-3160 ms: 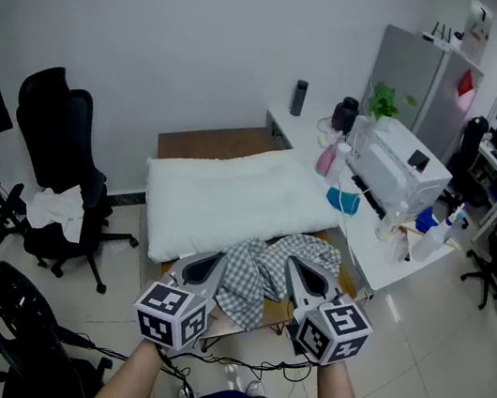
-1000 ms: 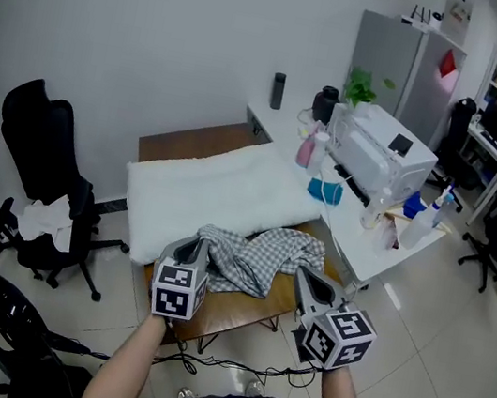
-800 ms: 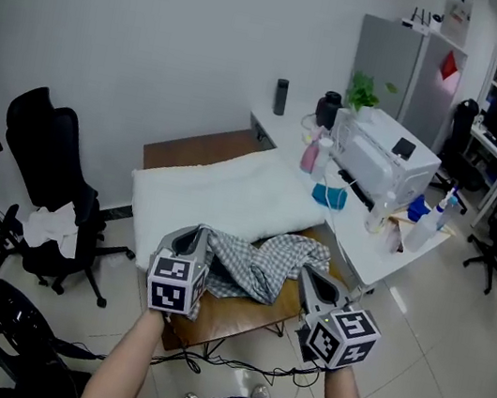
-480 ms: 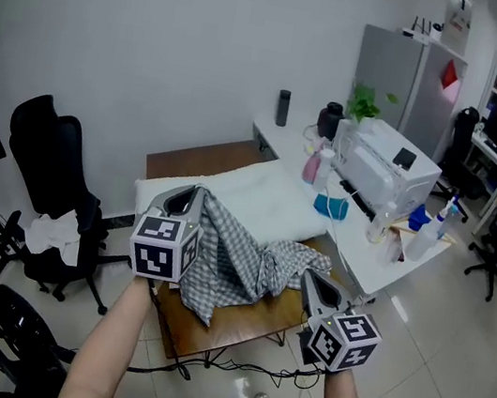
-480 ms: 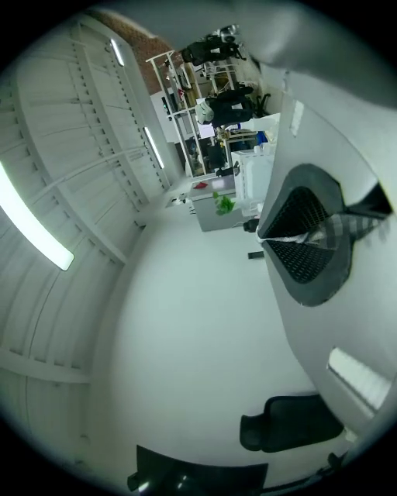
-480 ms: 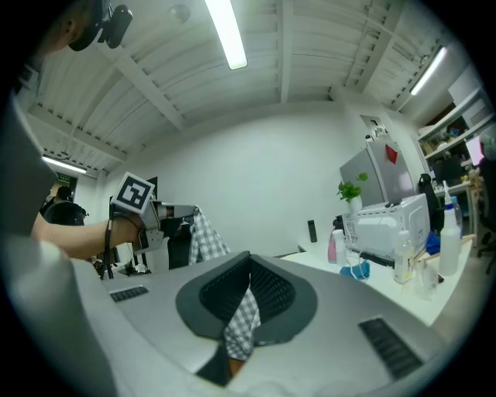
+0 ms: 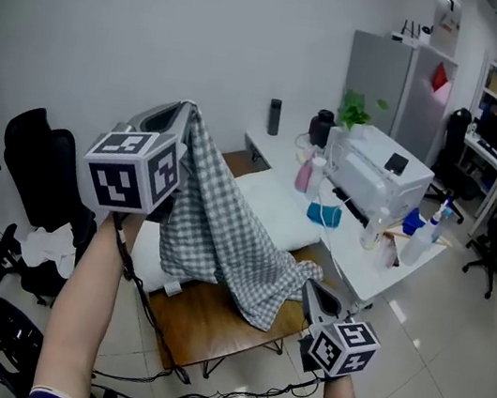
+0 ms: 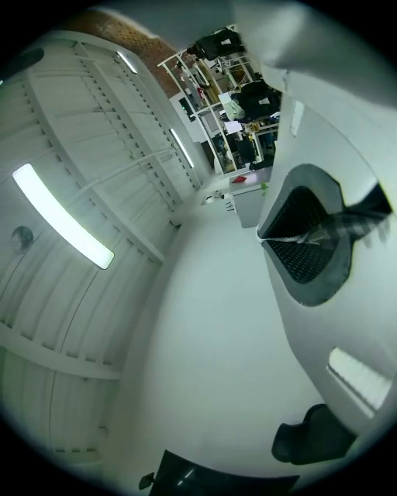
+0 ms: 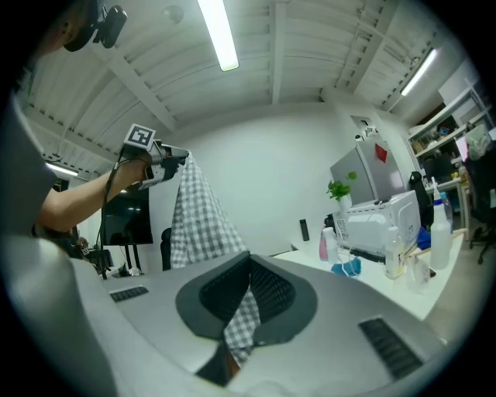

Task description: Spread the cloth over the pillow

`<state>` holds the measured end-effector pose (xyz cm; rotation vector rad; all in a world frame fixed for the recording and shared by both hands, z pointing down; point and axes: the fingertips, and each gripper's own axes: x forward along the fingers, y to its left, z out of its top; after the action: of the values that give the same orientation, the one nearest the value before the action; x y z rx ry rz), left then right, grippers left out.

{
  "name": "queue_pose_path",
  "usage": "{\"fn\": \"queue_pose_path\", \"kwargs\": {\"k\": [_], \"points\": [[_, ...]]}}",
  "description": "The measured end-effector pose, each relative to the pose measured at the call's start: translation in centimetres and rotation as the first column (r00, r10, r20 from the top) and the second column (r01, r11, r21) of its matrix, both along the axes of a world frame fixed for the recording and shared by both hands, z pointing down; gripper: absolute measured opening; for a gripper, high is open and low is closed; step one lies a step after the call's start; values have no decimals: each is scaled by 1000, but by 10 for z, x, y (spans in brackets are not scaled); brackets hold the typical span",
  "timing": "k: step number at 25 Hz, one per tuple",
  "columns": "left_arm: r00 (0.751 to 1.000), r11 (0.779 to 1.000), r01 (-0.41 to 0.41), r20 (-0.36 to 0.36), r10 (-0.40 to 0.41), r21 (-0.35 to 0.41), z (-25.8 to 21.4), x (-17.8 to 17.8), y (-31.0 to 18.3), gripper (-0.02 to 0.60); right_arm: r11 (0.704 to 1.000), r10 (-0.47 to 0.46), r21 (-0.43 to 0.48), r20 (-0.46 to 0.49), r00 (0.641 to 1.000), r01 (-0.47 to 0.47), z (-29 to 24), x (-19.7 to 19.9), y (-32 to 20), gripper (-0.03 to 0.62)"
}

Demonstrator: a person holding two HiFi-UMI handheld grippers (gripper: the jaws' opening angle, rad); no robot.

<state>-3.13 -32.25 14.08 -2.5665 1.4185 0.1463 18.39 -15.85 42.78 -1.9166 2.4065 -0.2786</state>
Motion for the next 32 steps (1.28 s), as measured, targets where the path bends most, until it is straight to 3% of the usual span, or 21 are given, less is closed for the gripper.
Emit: {"fn": "queue_pose_path", "kwargs": {"k": [7,16,24,32], "points": [[1000,998,-5,-19,6,57,-86,11,-6,13,999,-36,-31,10,999,36,15,-17,-4,14],[998,990,51,32,-56,135,-151,20,1,13,993,-113,-15,19,993,113,15,-59,-15,17],[997,988,75,20,-78,138,-170,13,-4,13,984,-178,0,6,984,178,6,-90,-26,17],[998,992,55,-1,-55,116,-157,25,-10,14,972,-233,-36,-2,973,232,21,-118,-29,17]]}}
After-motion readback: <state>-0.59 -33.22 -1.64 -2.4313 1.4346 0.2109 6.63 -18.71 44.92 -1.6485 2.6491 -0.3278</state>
